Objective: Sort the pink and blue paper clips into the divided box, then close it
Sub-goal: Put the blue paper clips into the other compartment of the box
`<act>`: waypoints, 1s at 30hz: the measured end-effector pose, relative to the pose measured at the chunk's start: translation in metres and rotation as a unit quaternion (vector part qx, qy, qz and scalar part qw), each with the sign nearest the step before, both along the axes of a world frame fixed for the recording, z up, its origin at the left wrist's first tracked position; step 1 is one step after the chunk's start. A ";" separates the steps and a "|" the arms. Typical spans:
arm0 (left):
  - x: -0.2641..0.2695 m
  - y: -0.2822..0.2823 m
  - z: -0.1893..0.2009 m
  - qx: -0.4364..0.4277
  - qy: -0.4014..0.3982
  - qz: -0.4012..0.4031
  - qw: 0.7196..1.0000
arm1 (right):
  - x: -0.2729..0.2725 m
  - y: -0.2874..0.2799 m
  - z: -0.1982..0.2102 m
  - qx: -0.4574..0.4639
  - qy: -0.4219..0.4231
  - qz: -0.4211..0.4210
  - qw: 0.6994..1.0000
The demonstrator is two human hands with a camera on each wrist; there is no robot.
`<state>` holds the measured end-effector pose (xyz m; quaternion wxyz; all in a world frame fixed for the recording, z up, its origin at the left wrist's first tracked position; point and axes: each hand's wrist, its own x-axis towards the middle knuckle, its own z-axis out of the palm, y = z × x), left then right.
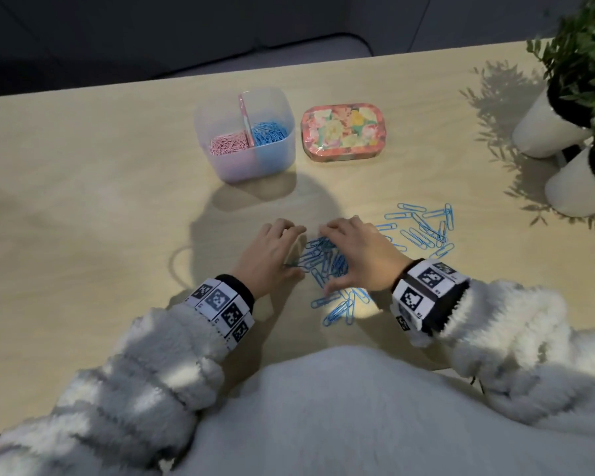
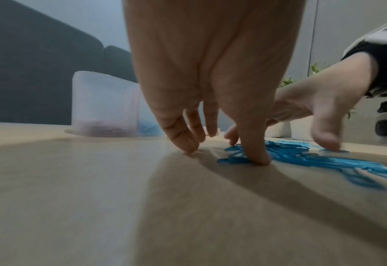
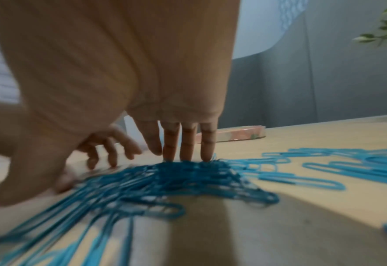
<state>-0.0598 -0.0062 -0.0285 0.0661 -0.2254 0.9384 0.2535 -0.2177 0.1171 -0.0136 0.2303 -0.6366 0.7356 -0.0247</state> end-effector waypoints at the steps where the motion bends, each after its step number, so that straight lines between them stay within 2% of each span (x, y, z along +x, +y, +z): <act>1: -0.004 0.000 0.002 -0.003 -0.013 -0.014 1.000 | 0.007 -0.001 0.000 0.019 0.040 0.020 0.999; 3: -0.011 0.000 0.005 0.003 -0.018 -0.023 1.000 | 0.017 -0.006 -0.003 0.035 0.077 0.023 0.996; 7: -0.017 0.002 0.009 0.016 -0.008 0.004 1.000 | 0.021 -0.017 -0.002 0.001 -0.006 -0.027 1.000; 14: -0.026 0.005 0.010 -0.019 -0.045 0.003 0.999 | 0.024 -0.027 0.007 0.018 0.101 0.040 0.994; 15: -0.026 0.004 0.010 -0.010 -0.048 0.018 0.999 | 0.022 -0.028 0.004 -0.016 0.129 0.047 0.990; 18: -0.023 0.000 0.011 0.036 -0.047 0.071 0.996 | 0.015 -0.029 -0.001 0.010 0.050 -0.003 0.999; 21: -0.021 -0.002 0.012 0.046 -0.044 0.085 0.994 | 0.007 -0.030 -0.003 0.017 -0.028 -0.076 0.997; 27: -0.020 0.005 0.008 -0.045 -0.061 0.035 0.997 | 0.001 -0.040 -0.003 0.026 -0.048 -0.071 0.996; 30: -0.021 0.006 0.009 -0.060 -0.082 0.015 0.995 | -0.009 -0.055 0.013 -0.011 -0.086 -0.089 0.992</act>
